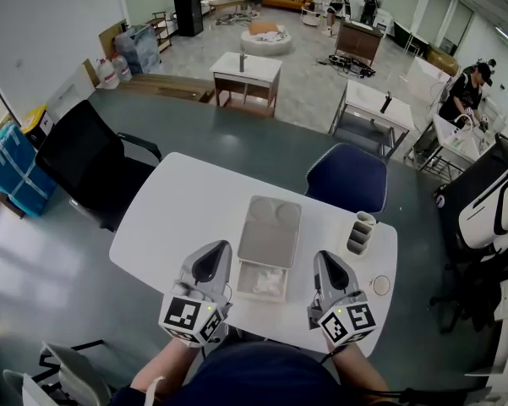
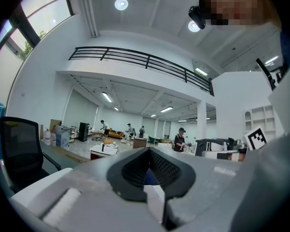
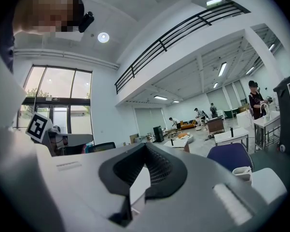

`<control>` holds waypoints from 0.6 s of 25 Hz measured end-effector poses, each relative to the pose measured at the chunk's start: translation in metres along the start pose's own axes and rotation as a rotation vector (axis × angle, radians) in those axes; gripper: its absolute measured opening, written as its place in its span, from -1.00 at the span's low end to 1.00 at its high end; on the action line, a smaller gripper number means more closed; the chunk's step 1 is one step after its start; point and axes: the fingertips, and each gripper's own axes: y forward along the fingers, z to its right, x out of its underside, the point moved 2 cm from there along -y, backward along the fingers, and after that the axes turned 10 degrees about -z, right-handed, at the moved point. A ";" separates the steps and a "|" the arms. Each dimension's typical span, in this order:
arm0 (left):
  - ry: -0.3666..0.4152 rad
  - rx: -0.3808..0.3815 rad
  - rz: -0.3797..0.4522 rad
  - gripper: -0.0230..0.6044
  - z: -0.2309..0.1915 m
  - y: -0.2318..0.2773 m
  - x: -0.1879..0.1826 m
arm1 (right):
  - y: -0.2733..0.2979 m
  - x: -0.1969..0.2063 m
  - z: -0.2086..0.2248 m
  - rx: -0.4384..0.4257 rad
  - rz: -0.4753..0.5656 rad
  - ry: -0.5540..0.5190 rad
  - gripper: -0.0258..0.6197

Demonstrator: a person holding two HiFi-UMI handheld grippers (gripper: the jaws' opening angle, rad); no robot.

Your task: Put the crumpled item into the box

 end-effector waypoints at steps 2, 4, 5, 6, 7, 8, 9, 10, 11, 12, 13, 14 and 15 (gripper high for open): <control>0.003 0.003 -0.001 -0.92 0.000 0.000 0.000 | 0.000 0.000 -0.001 -0.001 -0.001 -0.003 -0.92; 0.008 0.008 -0.003 -0.92 0.000 0.001 0.001 | 0.000 0.000 -0.001 -0.002 -0.001 -0.005 -0.92; 0.010 0.009 -0.005 -0.92 0.001 0.001 0.001 | 0.000 0.000 -0.001 -0.002 -0.002 -0.005 -0.92; 0.009 0.010 -0.008 -0.92 0.001 0.000 0.002 | -0.001 0.000 -0.002 -0.002 -0.003 -0.004 -0.92; 0.007 0.011 -0.010 -0.92 0.001 0.000 0.002 | -0.001 0.001 -0.002 -0.002 -0.004 -0.005 -0.92; 0.008 0.013 -0.012 -0.92 0.002 0.001 0.003 | -0.001 0.001 -0.002 -0.002 -0.005 -0.005 -0.92; 0.010 0.015 -0.014 -0.92 0.002 0.001 0.004 | -0.001 0.001 -0.003 -0.003 -0.006 -0.006 -0.92; 0.011 0.017 -0.016 -0.92 0.002 0.002 0.005 | 0.000 0.002 -0.003 -0.004 -0.007 -0.007 -0.92; 0.011 0.019 -0.018 -0.92 0.002 0.002 0.006 | 0.000 0.002 -0.004 -0.005 -0.008 -0.007 -0.92; 0.011 0.021 -0.020 -0.92 0.003 0.003 0.007 | 0.000 0.003 -0.004 -0.006 -0.010 -0.007 -0.92; 0.012 0.022 -0.022 -0.92 0.003 0.003 0.007 | 0.000 0.003 -0.004 -0.007 -0.012 -0.007 -0.92; 0.012 0.023 -0.024 -0.92 0.004 0.004 0.007 | 0.000 0.003 -0.004 -0.008 -0.013 -0.006 -0.92; 0.012 0.025 -0.026 -0.92 0.004 0.004 0.008 | 0.000 0.004 -0.004 -0.008 -0.015 -0.007 -0.92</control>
